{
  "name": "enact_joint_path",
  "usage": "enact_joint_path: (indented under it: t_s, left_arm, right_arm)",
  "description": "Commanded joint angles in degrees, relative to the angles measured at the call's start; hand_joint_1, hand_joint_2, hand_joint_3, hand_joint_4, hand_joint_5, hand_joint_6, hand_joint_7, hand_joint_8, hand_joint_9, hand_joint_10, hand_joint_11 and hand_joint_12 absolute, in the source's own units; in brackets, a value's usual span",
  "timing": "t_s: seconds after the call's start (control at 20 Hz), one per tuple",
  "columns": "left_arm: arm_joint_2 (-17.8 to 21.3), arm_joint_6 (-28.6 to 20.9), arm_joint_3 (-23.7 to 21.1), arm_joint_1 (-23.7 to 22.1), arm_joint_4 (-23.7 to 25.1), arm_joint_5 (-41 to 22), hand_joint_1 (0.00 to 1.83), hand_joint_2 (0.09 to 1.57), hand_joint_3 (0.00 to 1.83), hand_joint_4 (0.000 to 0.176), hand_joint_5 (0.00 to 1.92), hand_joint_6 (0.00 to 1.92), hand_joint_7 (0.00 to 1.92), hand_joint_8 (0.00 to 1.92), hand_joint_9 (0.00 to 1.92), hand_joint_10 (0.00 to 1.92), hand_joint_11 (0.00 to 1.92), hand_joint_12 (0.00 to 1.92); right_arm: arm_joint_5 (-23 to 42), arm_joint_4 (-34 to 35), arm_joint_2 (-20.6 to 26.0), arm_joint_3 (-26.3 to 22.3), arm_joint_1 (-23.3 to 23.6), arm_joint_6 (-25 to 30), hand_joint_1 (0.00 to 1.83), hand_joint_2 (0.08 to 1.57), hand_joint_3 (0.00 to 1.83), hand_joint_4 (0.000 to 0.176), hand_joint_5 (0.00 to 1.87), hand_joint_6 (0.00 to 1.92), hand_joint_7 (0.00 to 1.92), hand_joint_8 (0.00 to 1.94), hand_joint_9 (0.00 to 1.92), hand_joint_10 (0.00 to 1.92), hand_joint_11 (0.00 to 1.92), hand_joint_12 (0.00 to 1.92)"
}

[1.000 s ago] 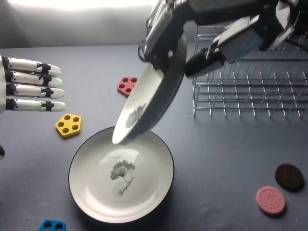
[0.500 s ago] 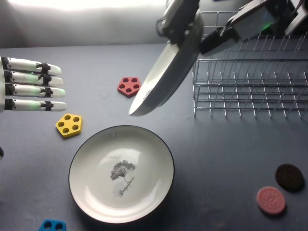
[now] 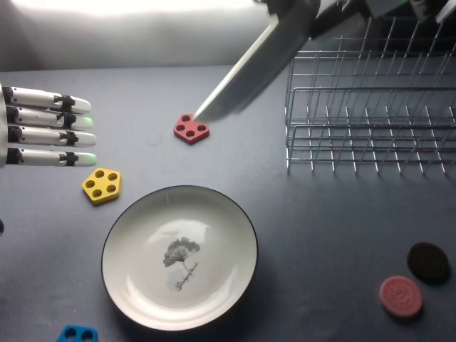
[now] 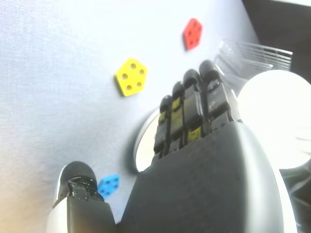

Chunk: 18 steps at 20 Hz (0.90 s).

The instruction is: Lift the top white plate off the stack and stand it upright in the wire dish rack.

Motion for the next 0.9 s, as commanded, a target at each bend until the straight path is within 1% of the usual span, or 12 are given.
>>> enact_joint_path:
  t_s: [0.0, 0.1, 0.15, 0.2, 0.35, 0.45, 0.55, 0.6, 0.65, 0.75, 0.8, 0.85]
  left_arm:
    - [0.7, 0.42, 0.22, -1.29, -3.7, -3.06, 0.11, 1.0, 0.0, 0.0, 0.1, 0.0, 0.15, 0.01, 0.16, 0.01, 0.03, 0.31]
    - [0.66, 0.42, 0.23, -1.4, -3.68, -3.05, 0.09, 0.99, 0.0, 0.0, 0.1, 0.0, 0.14, 0.0, 0.16, 0.01, 0.03, 0.32]
    - [0.65, 0.42, 0.23, -1.42, -3.68, -3.05, 0.08, 0.99, 0.0, 0.0, 0.09, 0.0, 0.12, 0.0, 0.15, 0.0, 0.02, 0.32]
    - [0.65, 0.42, 0.23, -1.44, -3.68, -3.03, 0.09, 1.0, 0.0, 0.0, 0.07, 0.0, 0.11, 0.0, 0.13, 0.0, 0.02, 0.32]
    - [0.61, 0.44, 0.23, -1.45, -3.68, -3.12, 0.12, 1.0, 0.0, 0.0, 0.08, 0.0, 0.13, 0.0, 0.14, 0.0, 0.0, 0.41]
    - [0.61, 0.44, 0.23, -1.45, -3.43, -3.18, 0.12, 1.0, 0.0, 0.0, 0.07, 0.0, 0.1, 0.0, 0.12, 0.0, 0.0, 0.38]
    - [0.61, 0.44, 0.23, -1.45, -3.33, -3.18, 0.11, 1.01, 0.0, 0.0, 0.08, 0.0, 0.11, 0.0, 0.13, 0.0, 0.0, 0.33]
    - [0.61, 0.44, 0.23, -1.46, -3.32, -3.17, 0.11, 1.0, 0.0, 0.0, 0.09, 0.0, 0.12, 0.0, 0.14, 0.0, 0.01, 0.34]
    - [0.61, 0.44, 0.23, -1.46, -3.31, -3.17, 0.11, 1.0, 0.0, 0.0, 0.09, 0.0, 0.12, 0.0, 0.14, 0.0, 0.01, 0.34]
    - [0.61, 0.44, 0.23, -1.45, -3.2, -3.16, 0.1, 1.0, 0.0, 0.0, 0.09, 0.0, 0.12, 0.0, 0.14, 0.0, 0.0, 0.36]
    - [0.62, 0.44, 0.23, -1.45, -3.16, -3.12, 0.09, 1.01, 0.0, 0.0, 0.08, 0.0, 0.11, 0.0, 0.12, 0.0, 0.0, 0.32]
    - [0.62, 0.44, 0.23, -1.45, -3.16, -3.12, 0.09, 1.01, 0.0, 0.0, 0.08, 0.0, 0.11, 0.0, 0.12, 0.0, 0.0, 0.32]
  right_arm:
    - [0.24, 8.45, 0.56, 0.33, 1.53, 0.21, 1.5, 1.05, 0.0, 0.0, 0.98, 0.99, 1.13, 0.52, 1.1, 0.67, 1.01, 1.28]
    - [-0.91, 9.24, 0.24, 0.73, 2.05, 0.0, 1.5, 1.04, 0.0, 0.0, 0.99, 0.97, 1.14, 0.5, 1.11, 0.66, 1.01, 1.29]
    - [-1.42, 9.28, 0.15, 0.76, 2.08, 0.0, 1.5, 1.04, 0.0, 0.0, 0.99, 0.96, 1.13, 0.52, 1.12, 0.64, 1.02, 1.28]
    - [-2.28, 9.62, 0.07, 0.77, 2.09, 0.05, 1.5, 1.05, 0.0, 0.0, 0.97, 0.97, 1.1, 0.59, 1.12, 0.65, 1.02, 1.28]
    - [-8.51, 11.69, 0.01, 0.07, 1.95, 0.18, 1.5, 1.05, 0.0, 0.0, 0.95, 0.99, 1.08, 0.62, 1.14, 0.64, 1.02, 1.29]
    - [-9.87, 12.17, 0.01, -0.35, 1.82, 1.83, 1.5, 1.05, 0.0, 0.0, 0.96, 1.0, 1.1, 0.57, 1.14, 0.63, 1.01, 1.3]
    - [-11.83, 11.9, 0.01, -1.44, 1.83, 4.41, 1.5, 1.05, 0.0, 0.0, 0.97, 0.99, 1.08, 0.6, 1.12, 0.67, 1.01, 1.29]
    - [-13.44, 12.0, 0.02, -1.88, 2.08, 6.49, 1.49, 1.06, 0.0, 0.0, 0.96, 1.01, 1.05, 0.65, 1.09, 0.71, 1.0, 1.3]
    - [-14.12, 12.0, 0.02, -1.99, 2.19, 7.48, 1.49, 1.06, 0.0, 0.0, 0.96, 1.01, 1.05, 0.65, 1.09, 0.71, 1.0, 1.3]
    - [-18.13, 10.97, 0.07, -2.42, 2.89, 12.78, 1.49, 1.06, 0.0, 0.0, 0.96, 1.02, 1.04, 0.66, 1.09, 0.71, 1.0, 1.31]
    - [-19.33, 10.14, 0.07, -2.44, 3.01, 16.35, 1.5, 1.05, 0.0, 0.0, 0.95, 1.0, 1.04, 0.66, 1.13, 0.67, 1.02, 1.29]
    - [-20.11, 9.42, 0.07, -2.48, 3.08, 18.9, 1.5, 1.05, 0.0, 0.0, 0.95, 1.0, 1.04, 0.66, 1.13, 0.67, 1.02, 1.29]
